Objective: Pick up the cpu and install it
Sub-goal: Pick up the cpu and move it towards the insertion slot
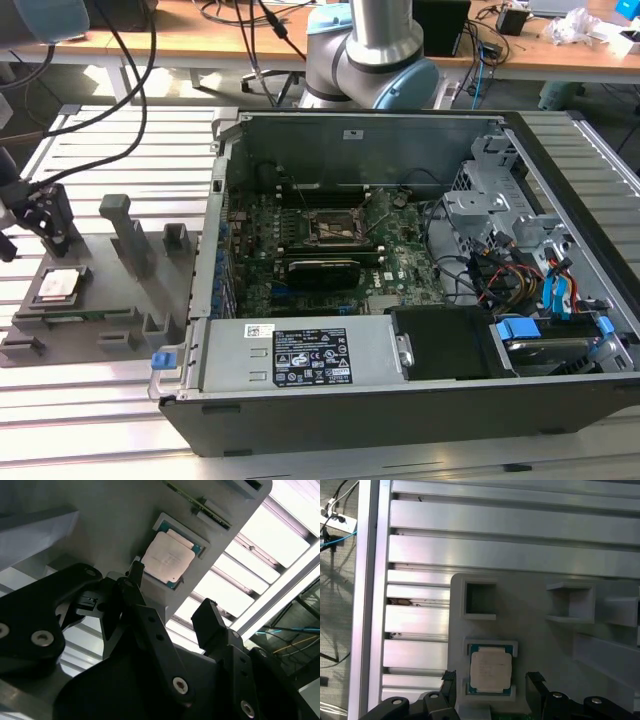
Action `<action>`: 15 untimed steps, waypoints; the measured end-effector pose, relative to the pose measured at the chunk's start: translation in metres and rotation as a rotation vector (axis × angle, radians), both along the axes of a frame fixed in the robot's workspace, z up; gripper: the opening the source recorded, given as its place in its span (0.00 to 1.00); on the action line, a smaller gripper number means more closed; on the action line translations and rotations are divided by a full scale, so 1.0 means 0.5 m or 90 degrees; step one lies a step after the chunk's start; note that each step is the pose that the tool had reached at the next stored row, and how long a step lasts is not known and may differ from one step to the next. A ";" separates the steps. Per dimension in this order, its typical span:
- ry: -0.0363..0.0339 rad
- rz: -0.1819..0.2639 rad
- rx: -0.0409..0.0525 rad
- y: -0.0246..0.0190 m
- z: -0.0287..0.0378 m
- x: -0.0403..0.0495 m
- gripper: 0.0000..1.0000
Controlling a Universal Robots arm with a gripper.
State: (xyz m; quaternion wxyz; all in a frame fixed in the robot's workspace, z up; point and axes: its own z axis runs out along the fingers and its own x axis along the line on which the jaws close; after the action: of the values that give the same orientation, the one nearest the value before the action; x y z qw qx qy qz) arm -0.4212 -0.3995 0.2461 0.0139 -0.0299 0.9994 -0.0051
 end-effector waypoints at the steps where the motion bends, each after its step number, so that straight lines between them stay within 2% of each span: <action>1: 0.0000 0.000 0.0000 0.0000 -0.003 0.000 0.66; 7: 0.0000 0.000 0.0000 -0.0019 -0.022 0.000 0.66; 9: 0.0000 0.000 -0.0004 -0.0030 -0.024 0.000 0.66; 13: 0.0000 0.000 -0.0163 -0.0033 -0.028 0.000 0.66; 15: 0.0000 0.001 -0.0185 -0.0034 -0.033 0.000 0.66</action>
State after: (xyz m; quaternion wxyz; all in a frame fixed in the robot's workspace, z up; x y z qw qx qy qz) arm -0.4210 -0.4013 0.2295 0.0135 -0.0312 0.9992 -0.0197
